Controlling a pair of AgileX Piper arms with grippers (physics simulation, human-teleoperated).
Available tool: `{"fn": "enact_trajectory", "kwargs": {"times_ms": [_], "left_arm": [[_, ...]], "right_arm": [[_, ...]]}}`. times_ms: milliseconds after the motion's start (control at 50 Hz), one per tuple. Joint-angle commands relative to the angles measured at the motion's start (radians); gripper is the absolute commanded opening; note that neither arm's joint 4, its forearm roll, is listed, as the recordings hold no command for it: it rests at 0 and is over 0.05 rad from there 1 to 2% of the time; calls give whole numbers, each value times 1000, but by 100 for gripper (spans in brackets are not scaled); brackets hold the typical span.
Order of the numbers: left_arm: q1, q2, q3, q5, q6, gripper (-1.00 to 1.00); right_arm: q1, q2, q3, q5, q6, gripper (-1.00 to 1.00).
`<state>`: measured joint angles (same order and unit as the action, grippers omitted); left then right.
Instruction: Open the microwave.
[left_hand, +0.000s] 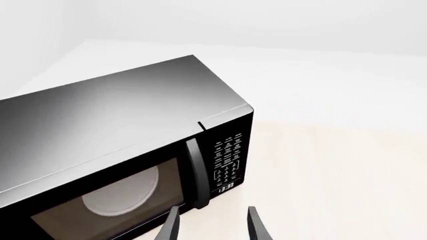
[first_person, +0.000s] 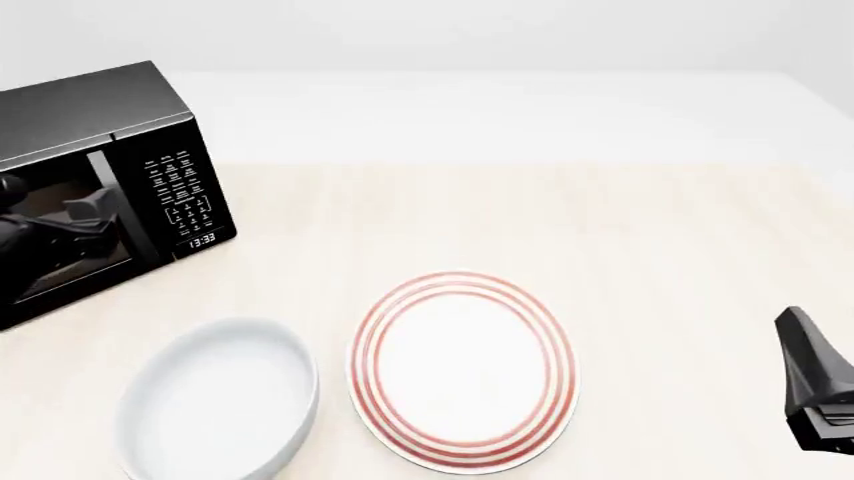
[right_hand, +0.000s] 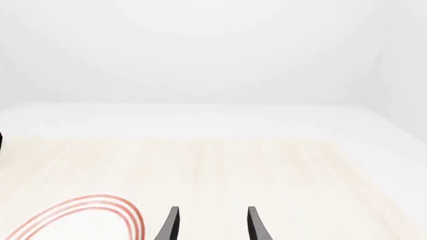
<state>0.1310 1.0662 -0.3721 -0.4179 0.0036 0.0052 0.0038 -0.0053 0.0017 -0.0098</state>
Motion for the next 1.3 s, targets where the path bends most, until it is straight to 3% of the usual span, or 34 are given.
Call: {"fn": "enact_trajectory", "kwargs": {"times_ms": [20, 480, 520, 1300], "left_arm": [[3, 54, -21, -27, 2, 100], [0, 195, -51, -94, -16, 100], [4, 272, -78, -124, -16, 100], [1, 399, -153, -153, -28, 100]], "right_arm": [[0, 0, 0, 0, 0, 100], [0, 0, 0, 0, 0, 100], [-2, 1, 0, 0, 0, 100], [-2, 2, 0, -1, 0, 100]]}}
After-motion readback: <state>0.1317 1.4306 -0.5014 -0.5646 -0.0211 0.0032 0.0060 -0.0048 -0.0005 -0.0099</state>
